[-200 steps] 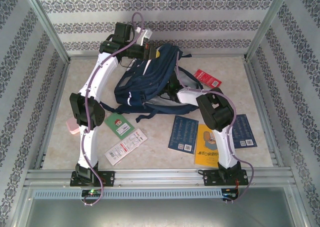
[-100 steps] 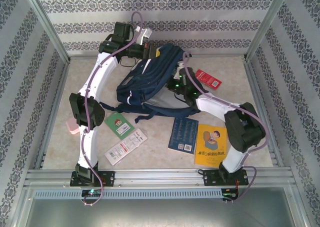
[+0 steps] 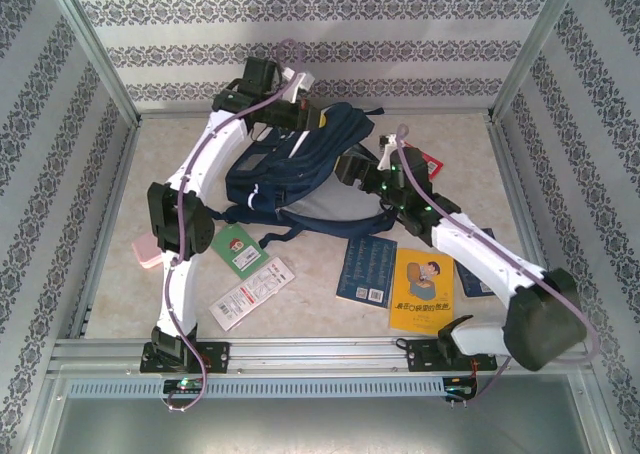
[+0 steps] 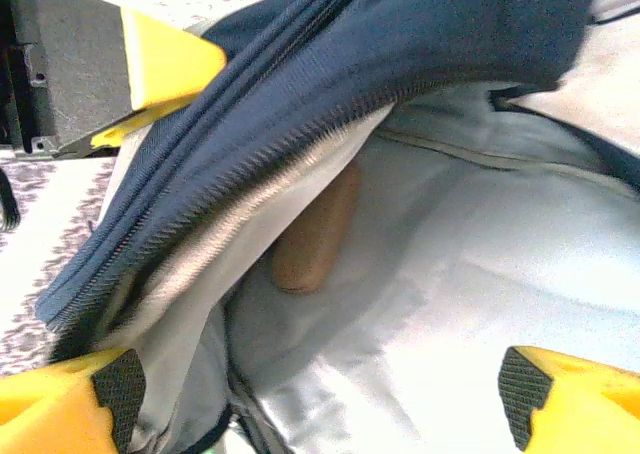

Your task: Pack the student bag

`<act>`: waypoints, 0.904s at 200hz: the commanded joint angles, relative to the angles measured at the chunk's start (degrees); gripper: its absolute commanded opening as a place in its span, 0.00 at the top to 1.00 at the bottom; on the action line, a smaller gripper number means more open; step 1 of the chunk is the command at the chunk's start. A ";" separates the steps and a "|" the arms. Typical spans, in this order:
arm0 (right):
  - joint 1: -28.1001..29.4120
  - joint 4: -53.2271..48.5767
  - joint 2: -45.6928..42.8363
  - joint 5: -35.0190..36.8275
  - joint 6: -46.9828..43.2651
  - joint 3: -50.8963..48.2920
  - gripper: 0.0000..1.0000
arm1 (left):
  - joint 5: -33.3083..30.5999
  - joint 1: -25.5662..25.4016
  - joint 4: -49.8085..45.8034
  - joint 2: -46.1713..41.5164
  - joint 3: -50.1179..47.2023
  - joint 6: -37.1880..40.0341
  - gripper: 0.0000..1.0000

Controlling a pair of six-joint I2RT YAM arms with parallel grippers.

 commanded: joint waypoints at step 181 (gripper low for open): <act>-22.91 -21.93 28.73 -3.71 2.51 24.29 0.04 | -15.67 -2.73 11.34 -0.92 -16.13 -7.77 0.47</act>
